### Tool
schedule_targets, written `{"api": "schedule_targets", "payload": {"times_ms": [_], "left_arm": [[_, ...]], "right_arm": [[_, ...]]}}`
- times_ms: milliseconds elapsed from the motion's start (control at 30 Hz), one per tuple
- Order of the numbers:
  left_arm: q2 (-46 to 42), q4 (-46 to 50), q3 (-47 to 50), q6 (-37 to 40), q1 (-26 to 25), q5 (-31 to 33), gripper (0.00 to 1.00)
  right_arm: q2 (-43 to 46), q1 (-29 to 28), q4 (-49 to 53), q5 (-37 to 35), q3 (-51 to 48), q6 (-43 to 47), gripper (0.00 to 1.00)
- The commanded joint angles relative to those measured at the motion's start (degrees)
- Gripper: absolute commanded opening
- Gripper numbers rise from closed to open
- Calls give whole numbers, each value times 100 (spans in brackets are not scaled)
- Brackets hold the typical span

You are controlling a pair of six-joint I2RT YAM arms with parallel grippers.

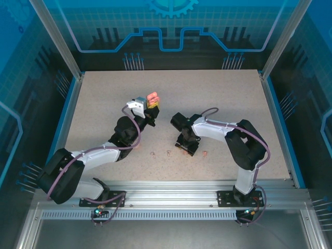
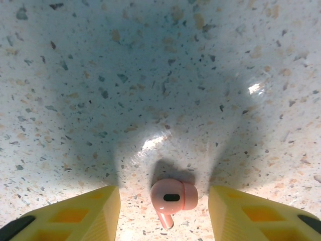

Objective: Insert wireless bluetooth earbuds into charging case

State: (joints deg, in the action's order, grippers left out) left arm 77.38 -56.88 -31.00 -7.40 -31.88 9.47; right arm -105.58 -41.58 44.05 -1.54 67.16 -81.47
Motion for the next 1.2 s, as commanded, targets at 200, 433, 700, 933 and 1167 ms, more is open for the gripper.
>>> {"api": "schedule_targets", "payload": {"times_ms": [200,433,700,933,1167], "left_arm": [[-155,-157,24,60,20,-209,0],[-135,-146,20,28,20,-284,0],[-128,-147,-2,27,23,-341,0],[-110,-122,-11,-17,19,-358,0],[-127,-52,-36,-25,22,-378,0]], "right_arm": [[-133,-10,69,-167,9,-100,43],[-143,28,69,-181,-9,-67,40],[-140,63,34,-212,-105,-42,40],[-163,72,-52,-198,-176,-29,37],[-170,72,-106,-152,-194,-9,36]]}}
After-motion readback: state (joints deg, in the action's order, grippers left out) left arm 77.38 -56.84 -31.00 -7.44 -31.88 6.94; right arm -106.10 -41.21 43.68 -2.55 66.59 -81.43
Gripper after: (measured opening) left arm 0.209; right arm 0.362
